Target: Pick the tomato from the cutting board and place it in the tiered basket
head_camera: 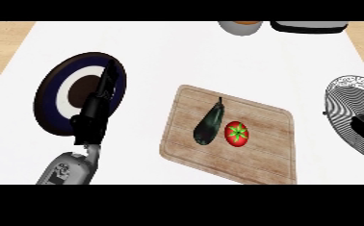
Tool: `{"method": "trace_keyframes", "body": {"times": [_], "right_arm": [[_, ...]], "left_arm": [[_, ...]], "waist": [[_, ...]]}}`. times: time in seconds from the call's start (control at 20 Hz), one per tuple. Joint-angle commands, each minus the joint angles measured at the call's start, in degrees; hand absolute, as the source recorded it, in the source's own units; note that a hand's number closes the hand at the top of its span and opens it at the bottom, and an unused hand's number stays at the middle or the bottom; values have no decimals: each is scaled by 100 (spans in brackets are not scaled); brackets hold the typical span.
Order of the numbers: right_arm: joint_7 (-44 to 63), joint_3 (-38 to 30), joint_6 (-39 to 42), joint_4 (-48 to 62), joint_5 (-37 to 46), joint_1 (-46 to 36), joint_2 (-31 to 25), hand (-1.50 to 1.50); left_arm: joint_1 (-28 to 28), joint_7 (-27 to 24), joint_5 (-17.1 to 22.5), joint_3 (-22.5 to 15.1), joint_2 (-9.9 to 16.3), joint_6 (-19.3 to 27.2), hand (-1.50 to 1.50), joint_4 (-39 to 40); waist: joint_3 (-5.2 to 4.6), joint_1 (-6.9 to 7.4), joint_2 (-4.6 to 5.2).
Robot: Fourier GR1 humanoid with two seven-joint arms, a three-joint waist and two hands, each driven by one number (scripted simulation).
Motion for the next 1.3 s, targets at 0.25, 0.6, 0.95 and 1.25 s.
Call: {"method": "trace_keyframes", "body": {"times": [0.25, 0.6, 0.95, 1.25], "right_arm": [[2828, 1807, -127, -318, 590, -2350, -322, -150], [4050, 2653, 269, 376, 12, -3743, -99, -150], [4453, 3418, 128, 917, 652, -4158, 310, -150], [4605, 3683, 353, 878, 878, -4173, 265, -150]], "left_arm": [[-269, 248, -123, -13, -157, -1, 0, 71], [-40, -84, -48, 186, -105, -216, 0, 241], [189, -40, -165, 196, 0, -232, 0, -1], [99, -121, -82, 381, -77, -323, 0, 236]], "waist": [[15, 102, -15], [21, -28, -39], [24, -72, -62], [28, -174, -69]]}}
